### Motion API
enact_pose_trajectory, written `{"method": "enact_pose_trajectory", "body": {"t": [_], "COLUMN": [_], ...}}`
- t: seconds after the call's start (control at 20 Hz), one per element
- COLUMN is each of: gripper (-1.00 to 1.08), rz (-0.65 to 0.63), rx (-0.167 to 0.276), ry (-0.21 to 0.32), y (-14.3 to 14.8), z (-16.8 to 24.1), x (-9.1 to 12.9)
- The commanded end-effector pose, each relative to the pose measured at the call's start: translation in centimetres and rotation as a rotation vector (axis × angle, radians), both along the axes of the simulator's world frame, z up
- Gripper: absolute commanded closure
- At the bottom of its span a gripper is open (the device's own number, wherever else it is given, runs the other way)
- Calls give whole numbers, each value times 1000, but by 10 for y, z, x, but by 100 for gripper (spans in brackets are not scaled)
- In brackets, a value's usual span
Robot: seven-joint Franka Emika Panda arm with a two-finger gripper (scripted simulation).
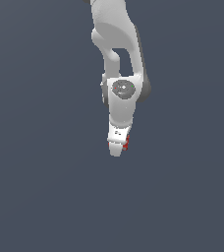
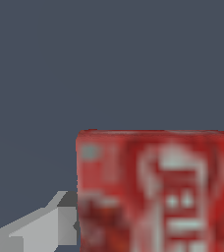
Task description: Pick up the object and move it to a goal position.
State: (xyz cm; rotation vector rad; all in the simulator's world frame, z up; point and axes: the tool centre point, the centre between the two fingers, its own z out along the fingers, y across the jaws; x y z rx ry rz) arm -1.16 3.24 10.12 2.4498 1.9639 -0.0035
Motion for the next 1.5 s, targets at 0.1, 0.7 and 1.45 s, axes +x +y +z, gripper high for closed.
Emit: {"method": "enact_pose_trajectory", "body": {"t": [0.1,0.7,1.45], "gripper": [108,108,108], "rz": [0,0,0], "rx": [-1,1,3], "ry": [0,0,-1], "y": [-6,-21,-29], "z": [27,95,130], "x": [-26,-88,-116]}}
